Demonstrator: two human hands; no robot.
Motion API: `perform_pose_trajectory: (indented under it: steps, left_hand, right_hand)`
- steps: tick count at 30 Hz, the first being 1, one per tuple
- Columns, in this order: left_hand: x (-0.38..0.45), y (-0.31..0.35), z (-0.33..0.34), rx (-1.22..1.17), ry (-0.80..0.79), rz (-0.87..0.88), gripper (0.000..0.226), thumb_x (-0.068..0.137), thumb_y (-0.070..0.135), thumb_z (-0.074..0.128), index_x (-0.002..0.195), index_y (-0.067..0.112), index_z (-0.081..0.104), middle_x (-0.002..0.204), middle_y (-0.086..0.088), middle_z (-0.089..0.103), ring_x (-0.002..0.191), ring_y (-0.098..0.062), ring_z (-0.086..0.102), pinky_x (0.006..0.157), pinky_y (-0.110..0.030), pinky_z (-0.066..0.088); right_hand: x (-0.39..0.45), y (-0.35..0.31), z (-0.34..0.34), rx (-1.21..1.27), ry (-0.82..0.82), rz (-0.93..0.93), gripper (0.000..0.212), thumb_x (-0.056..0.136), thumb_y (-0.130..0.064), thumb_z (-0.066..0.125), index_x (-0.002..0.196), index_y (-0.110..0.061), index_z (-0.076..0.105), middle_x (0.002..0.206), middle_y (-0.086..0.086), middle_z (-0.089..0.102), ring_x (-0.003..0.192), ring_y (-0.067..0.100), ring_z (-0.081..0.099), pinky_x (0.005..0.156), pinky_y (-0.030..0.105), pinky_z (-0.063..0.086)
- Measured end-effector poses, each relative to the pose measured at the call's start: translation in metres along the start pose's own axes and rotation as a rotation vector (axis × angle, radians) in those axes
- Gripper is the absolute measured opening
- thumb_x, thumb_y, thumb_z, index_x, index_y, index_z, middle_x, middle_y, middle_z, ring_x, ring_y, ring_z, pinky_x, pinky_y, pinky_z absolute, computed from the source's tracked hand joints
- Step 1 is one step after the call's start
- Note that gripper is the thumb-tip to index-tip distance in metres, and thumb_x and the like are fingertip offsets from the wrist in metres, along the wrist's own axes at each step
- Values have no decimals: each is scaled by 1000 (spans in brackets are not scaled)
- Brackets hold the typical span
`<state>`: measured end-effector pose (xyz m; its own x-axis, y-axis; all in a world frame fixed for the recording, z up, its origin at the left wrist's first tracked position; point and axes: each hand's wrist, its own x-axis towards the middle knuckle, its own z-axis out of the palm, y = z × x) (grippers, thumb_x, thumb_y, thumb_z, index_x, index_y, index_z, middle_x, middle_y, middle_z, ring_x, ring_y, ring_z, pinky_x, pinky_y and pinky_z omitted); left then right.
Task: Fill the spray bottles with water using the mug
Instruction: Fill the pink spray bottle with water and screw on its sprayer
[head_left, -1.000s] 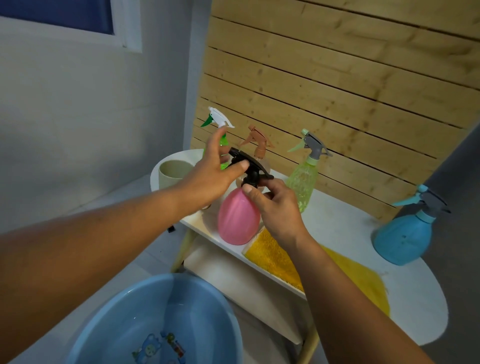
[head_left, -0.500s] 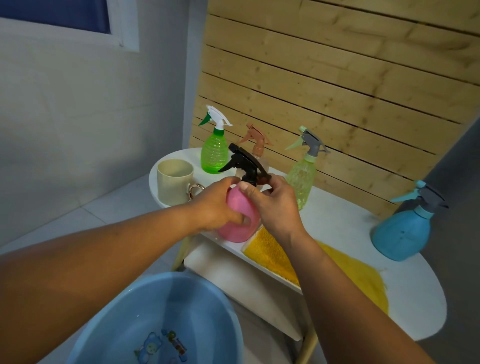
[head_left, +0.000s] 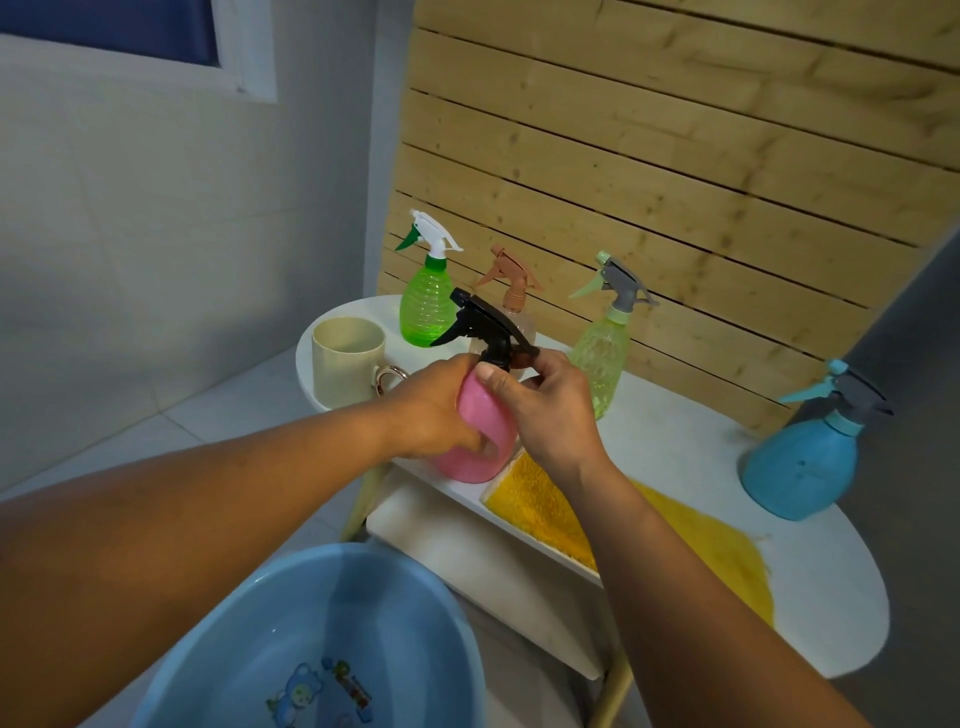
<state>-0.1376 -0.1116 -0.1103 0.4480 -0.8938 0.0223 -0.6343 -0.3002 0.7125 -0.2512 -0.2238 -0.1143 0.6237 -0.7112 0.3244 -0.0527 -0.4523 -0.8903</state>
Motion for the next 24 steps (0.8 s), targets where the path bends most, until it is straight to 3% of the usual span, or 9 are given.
perform_pose_trajectory:
  steps: [2,5,8,10,12,15,19,22,24]
  left_hand:
    - [1,2,4,102,82,-34,101,59,58,94,141,32,41,123,0,53,112,-23,58,94,-41,55]
    - [-2,11,13,247,139,-126,102,64,75,82,145,32,38,122,-2,39,120,-29,47,101,-44,45]
    - [-1,13,13,165,55,-128,95,75,60,82,151,30,34,133,-3,37,133,-29,43,107,-44,46]
    - [0,11,7,68,-47,-84,91,78,33,86,152,25,33,136,-3,44,129,-28,51,99,-40,53]
    - [1,9,2,42,-68,-52,89,77,22,90,148,25,38,129,-1,57,121,-26,59,89,-34,54]
    - [2,9,4,135,59,-47,98,64,44,97,143,27,42,126,-1,58,114,-26,60,90,-38,54]
    - [0,12,18,292,160,-127,102,62,72,85,142,27,40,123,-5,45,120,-32,51,96,-44,46]
    - [3,13,18,244,105,-139,97,64,74,78,142,29,42,125,-4,41,127,-30,45,103,-45,45]
    - [7,10,14,107,8,-91,89,66,56,82,141,27,44,127,-1,45,127,-25,50,102,-43,51]
  right_hand:
    - [0,0,0,-1,26,6,27,81,-40,83,102,-24,75,104,5,66,82,18,65,70,30,52]
    - [0,1,0,9,42,37,30,78,-43,84,99,-25,74,103,6,69,84,21,68,71,33,55]
    - [1,2,-1,-4,41,46,33,75,-49,83,99,-28,75,103,5,69,86,24,69,76,41,60]
    - [1,0,-2,-9,36,46,32,76,-48,83,100,-28,75,105,4,68,88,24,67,78,45,60]
    - [0,-1,-2,-24,42,46,32,77,-47,83,101,-29,75,106,1,67,89,22,67,79,45,60]
    - [-1,-5,1,-45,75,52,33,77,-43,85,103,-27,75,106,-3,65,90,20,66,81,44,59]
    - [-1,-9,2,-94,126,43,34,74,-46,86,100,-27,73,105,-4,63,91,17,65,83,41,58]
    - [-1,-9,1,-110,131,43,37,74,-45,86,102,-24,74,104,-4,64,91,15,65,84,40,57]
    - [-2,-10,0,-100,127,48,38,75,-43,86,105,-22,75,105,-4,64,91,16,65,84,40,58]
